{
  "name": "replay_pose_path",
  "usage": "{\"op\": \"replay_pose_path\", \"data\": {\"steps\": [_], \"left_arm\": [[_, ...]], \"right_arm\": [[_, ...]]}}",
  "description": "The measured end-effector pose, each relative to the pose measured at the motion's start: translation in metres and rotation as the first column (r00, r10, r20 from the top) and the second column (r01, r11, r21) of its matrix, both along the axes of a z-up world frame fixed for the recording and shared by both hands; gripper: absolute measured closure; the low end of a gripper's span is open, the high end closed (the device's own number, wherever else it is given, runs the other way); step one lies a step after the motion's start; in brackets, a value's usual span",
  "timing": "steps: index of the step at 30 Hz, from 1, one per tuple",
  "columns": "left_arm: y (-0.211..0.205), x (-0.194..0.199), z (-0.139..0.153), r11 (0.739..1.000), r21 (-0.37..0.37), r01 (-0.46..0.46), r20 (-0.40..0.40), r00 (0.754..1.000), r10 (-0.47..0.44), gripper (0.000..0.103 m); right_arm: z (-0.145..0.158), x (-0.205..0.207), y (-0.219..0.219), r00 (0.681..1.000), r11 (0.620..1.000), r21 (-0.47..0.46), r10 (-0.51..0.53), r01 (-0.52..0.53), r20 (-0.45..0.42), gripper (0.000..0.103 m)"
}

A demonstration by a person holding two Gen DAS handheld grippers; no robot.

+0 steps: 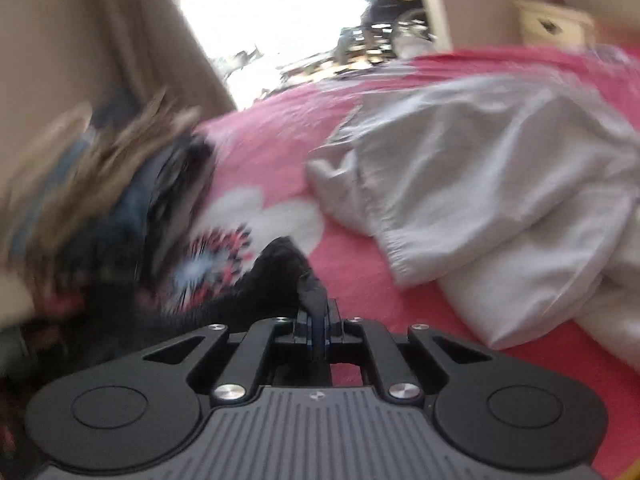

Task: Fold clothes

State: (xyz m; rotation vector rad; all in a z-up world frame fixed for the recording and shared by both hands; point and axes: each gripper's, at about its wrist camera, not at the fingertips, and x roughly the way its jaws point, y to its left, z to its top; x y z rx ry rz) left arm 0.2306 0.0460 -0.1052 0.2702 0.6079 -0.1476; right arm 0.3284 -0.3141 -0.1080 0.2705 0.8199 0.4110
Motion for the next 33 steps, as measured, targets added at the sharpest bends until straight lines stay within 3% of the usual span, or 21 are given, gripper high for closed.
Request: {"op": "replay_pose_path", "data": {"steps": [2,4,5,7,8,10,12,13,15,18,20,26,30,33], "left_arm": [[0.001,-0.001,0.000,1.000,0.003,0.003,0.002,1.000,-0.003,0.077],[0.002,-0.002,0.000,1.000,0.003,0.005,0.003,1.000,-0.005,0.077],[0.003,-0.002,0.001,1.000,-0.001,0.006,0.002,1.000,-0.006,0.077],[0.004,-0.001,0.001,1.000,-0.013,0.006,-0.004,1.000,-0.006,0.077],[0.004,0.000,0.001,1.000,-0.018,0.006,-0.007,1.000,-0.006,0.077],[0.004,0.002,0.001,1.000,-0.027,0.005,-0.016,1.000,-0.006,0.076],[0.006,0.004,0.002,0.999,-0.037,0.004,-0.028,1.000,-0.005,0.075],[0.006,0.006,0.003,0.999,-0.042,0.005,-0.034,0.999,-0.007,0.074],[0.008,0.008,0.006,0.999,-0.053,-0.002,-0.048,0.999,-0.001,0.071],[0.012,0.010,0.015,0.997,-0.065,-0.030,-0.065,0.998,0.026,0.063],[0.015,0.008,0.027,0.995,-0.078,-0.055,-0.062,0.997,0.050,0.063],[0.016,-0.028,0.082,0.993,-0.106,-0.044,0.014,0.999,0.046,0.060],[-0.008,-0.079,0.121,0.988,-0.128,0.092,0.031,0.996,-0.089,0.056],[-0.036,-0.132,0.136,0.950,-0.173,0.259,-0.030,0.963,-0.268,0.053]], "right_arm": [[-0.017,0.011,-0.005,0.996,0.998,0.043,-0.038,0.041,-0.076,0.096],[-0.033,0.017,-0.019,0.985,0.979,0.170,-0.090,0.114,-0.146,0.094],[-0.039,0.020,-0.030,0.974,0.950,0.267,-0.113,0.164,-0.197,0.090],[-0.057,0.021,-0.055,0.936,0.848,0.448,-0.145,0.285,-0.320,0.090],[-0.062,0.019,-0.064,0.920,0.807,0.488,-0.162,0.331,-0.356,0.090],[-0.062,0.010,-0.080,0.890,0.748,0.518,-0.215,0.415,-0.402,0.088],[-0.058,0.000,-0.094,0.860,0.705,0.519,-0.273,0.483,-0.430,0.077],[-0.052,-0.007,-0.102,0.850,0.692,0.511,-0.312,0.510,-0.426,0.064],[-0.035,-0.025,-0.117,0.836,0.684,0.489,-0.378,0.542,-0.397,0.059],[-0.002,-0.055,-0.135,0.849,0.705,0.477,-0.402,0.526,-0.342,0.059],[0.023,-0.081,-0.143,0.870,0.729,0.476,-0.396,0.492,-0.293,0.059],[0.094,-0.183,-0.163,0.921,0.818,0.425,-0.355,0.388,-0.158,0.059],[0.117,-0.250,-0.164,0.933,0.882,0.303,-0.330,0.360,-0.145,0.059],[0.113,-0.294,-0.157,0.935,0.923,0.184,-0.305,0.337,-0.182,0.059]]}}
